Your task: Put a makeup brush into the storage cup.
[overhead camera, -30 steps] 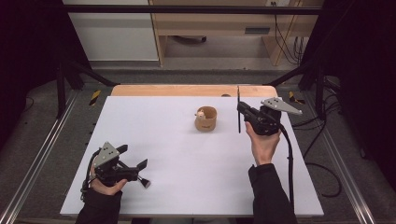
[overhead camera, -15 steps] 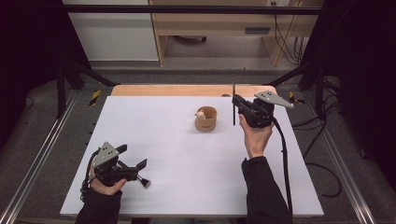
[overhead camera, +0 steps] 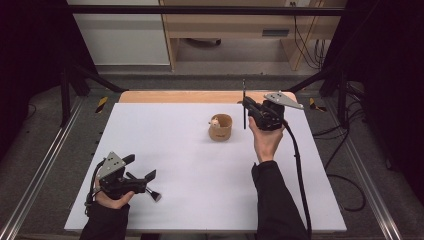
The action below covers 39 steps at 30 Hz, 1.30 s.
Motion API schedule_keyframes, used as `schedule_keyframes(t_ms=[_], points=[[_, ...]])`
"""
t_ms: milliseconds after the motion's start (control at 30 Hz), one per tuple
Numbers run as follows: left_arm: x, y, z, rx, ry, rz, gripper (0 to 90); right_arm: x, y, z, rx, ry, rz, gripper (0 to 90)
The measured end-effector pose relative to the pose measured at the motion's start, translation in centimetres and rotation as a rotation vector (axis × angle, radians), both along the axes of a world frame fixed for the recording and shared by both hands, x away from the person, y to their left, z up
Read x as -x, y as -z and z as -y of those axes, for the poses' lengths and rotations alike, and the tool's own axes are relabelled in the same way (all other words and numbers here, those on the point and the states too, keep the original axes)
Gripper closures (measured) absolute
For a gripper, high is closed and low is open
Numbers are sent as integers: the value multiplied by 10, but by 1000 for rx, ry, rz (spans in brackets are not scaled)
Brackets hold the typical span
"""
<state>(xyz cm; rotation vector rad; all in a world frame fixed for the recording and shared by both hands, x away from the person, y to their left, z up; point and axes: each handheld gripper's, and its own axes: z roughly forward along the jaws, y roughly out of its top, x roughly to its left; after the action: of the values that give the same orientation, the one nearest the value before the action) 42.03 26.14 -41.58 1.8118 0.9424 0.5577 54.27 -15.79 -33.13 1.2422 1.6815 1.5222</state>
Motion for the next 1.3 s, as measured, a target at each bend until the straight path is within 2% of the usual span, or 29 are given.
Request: schedule_keyframes(t_ms=[733, 1300], points=[[0, 1, 1, -6, 7, -4, 57, -28, 14, -16, -4, 18, -21, 859], [0, 1, 3, -5, 12, -2, 57, -41, 18, -32, 9, 9, -8, 859]])
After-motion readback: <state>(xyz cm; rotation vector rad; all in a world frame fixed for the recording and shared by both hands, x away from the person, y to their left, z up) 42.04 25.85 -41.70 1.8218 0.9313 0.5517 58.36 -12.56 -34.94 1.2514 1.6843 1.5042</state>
